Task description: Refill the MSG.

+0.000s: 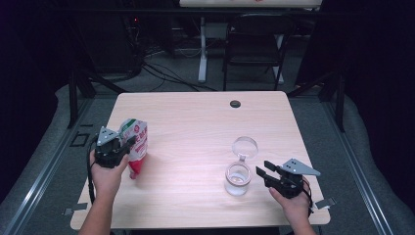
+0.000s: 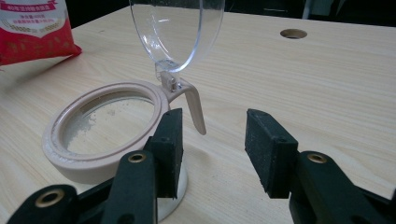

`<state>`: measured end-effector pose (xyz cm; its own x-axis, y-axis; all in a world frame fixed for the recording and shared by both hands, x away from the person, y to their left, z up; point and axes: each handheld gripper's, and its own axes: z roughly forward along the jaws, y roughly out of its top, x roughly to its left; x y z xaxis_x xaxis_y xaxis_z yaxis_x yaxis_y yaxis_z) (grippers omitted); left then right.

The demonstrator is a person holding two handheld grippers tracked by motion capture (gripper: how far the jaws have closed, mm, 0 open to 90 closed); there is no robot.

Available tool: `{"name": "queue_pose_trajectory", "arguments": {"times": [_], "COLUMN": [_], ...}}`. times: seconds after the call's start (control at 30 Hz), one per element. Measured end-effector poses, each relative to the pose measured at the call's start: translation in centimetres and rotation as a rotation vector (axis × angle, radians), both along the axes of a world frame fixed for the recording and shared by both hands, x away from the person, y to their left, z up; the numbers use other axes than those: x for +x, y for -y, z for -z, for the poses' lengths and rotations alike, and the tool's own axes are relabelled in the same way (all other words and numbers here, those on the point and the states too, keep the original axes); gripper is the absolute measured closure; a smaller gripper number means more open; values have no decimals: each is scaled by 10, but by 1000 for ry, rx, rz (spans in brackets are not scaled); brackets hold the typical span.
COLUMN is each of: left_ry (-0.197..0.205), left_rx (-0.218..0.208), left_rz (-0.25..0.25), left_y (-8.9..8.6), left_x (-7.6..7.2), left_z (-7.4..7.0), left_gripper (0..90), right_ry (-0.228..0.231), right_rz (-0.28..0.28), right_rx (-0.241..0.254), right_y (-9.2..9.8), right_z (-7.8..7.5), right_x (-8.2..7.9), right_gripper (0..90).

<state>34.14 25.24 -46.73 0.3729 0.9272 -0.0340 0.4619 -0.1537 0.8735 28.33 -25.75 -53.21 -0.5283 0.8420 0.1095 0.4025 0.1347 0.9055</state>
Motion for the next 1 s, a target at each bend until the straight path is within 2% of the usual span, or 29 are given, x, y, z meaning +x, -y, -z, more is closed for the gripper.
{"name": "queue_pose_trajectory", "arguments": {"times": [0.23,0.37,0.53,0.63,0.73,1.0], "left_ry": [36,44,28,19,3,10], "left_rx": [5,7,1,24,15,36], "left_rz": [37,74,160,201,242,325], "left_y": [5,15,31,43,53,84], "left_x": [-10,-13,-13,-14,-14,-19], "left_z": [-16,-20,-20,-17,-14,-11], "left_gripper": [900,900,900,900,900,900], "right_ry": [-3,-3,-3,-5,-3,1], "right_rz": [-5,-5,-7,-9,-9,-10], "right_rx": [-11,-11,-13,-6,-14,-13], "right_y": [0,0,0,0,0,-2], "right_z": [-1,0,-1,0,-1,-1], "right_x": [0,0,0,0,-1,-1], "right_gripper": [569,569,568,564,563,563]}}
